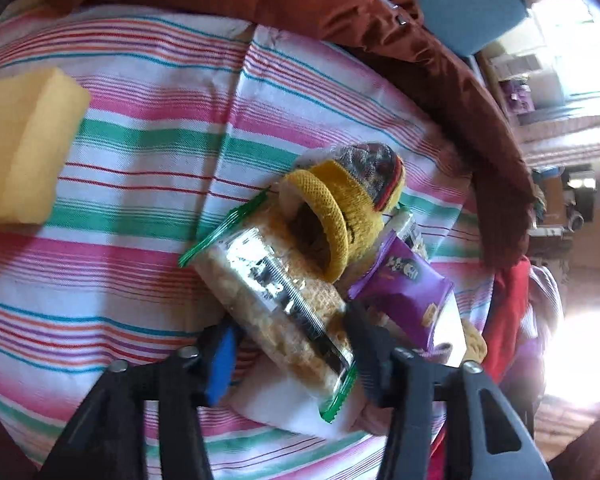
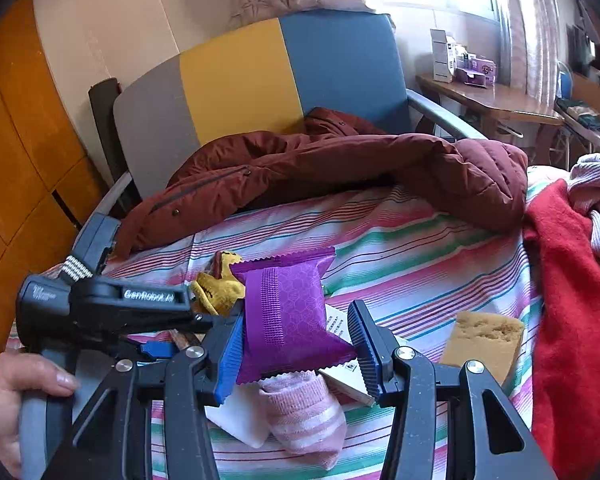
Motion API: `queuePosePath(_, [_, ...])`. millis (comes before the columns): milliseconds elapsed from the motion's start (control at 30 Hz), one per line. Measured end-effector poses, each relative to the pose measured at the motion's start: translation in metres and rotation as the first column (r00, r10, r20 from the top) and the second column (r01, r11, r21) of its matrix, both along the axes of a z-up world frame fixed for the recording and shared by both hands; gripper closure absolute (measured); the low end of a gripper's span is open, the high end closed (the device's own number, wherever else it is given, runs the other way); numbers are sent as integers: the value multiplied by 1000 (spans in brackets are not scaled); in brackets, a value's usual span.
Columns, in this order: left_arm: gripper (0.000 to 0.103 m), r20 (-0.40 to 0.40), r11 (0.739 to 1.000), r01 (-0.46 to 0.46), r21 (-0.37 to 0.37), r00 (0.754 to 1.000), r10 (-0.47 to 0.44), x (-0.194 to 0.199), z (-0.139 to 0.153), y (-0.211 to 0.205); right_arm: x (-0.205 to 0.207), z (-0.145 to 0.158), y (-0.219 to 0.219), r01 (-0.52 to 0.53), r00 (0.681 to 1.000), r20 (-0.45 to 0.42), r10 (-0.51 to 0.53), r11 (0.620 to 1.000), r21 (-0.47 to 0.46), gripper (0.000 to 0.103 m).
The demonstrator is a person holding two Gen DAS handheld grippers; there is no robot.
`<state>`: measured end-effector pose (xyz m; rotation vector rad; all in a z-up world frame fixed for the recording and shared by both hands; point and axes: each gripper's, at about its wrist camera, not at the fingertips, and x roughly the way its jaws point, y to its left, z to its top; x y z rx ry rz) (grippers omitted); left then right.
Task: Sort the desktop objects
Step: 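Grasp the clear-wrapped granola bar with the left tool, then carry the granola bar in the left tool while the right tool carries the packet into the tray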
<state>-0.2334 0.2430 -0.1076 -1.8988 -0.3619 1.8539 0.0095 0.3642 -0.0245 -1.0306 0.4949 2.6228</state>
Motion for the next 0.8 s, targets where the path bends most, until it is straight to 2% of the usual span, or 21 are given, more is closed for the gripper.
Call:
queuePosePath(67, [61, 5, 998, -16, 53, 1000, 16, 2, 1, -11, 0, 1, -2, -5, 1000, -2, 5, 1000, 3, 53])
queuePosePath(133, [68, -36, 998, -2, 67, 999, 5, 7, 7, -19, 0, 1, -4, -13, 1000, -3, 13, 1000, 9, 53])
queuePosePath(233, [78, -150, 996, 66, 62, 987, -56, 20, 25, -28, -1, 0, -8, -31, 999, -5, 31, 999, 7, 53])
queuePosePath(333, [85, -199, 993, 111, 43, 975, -100, 33, 30, -36, -4, -1, -15, -64, 998, -7, 64, 998, 2, 53])
queuePosePath(433, [85, -222, 989, 139, 47, 967, -126, 45, 30, -50, -6, -5, -25, -90, 996, 7, 90, 996, 13, 53])
queuePosePath(633, [85, -239, 983, 185, -12, 954, -182, 54, 28, -58, -9, -8, -39, -129, 991, 23, 128, 991, 31, 53])
queuePosePath(800, [79, -195, 986, 167, 9, 967, -162, 50, 20, -54, -10, -10, -42, -136, 990, 35, 134, 990, 42, 53])
